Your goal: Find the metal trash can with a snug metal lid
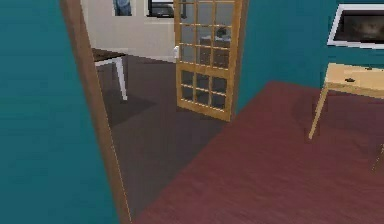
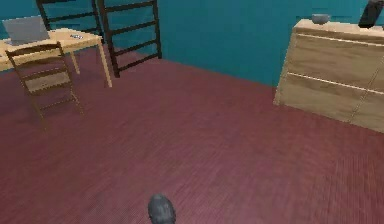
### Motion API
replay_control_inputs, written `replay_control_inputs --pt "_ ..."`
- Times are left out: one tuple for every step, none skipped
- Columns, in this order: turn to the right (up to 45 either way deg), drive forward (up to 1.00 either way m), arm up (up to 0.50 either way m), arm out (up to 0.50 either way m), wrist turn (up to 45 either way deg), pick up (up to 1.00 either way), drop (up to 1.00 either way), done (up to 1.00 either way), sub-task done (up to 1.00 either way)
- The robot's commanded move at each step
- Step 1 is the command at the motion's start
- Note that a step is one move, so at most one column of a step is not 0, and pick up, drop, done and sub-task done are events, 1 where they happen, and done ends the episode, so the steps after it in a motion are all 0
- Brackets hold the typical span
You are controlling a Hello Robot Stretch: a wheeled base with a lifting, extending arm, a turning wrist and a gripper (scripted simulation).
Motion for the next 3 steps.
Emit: replay_control_inputs --pt "0.0 1.00 0.00 0.00 0.0 0.00 0.00 0.00 0.00" --pt "0.0 0.10 0.00 0.00 0.0 0.00 0.00 0.00 0.00" --pt "-24.0 0.00 0.00 0.00 0.0 0.00 0.00 0.00 0.00"
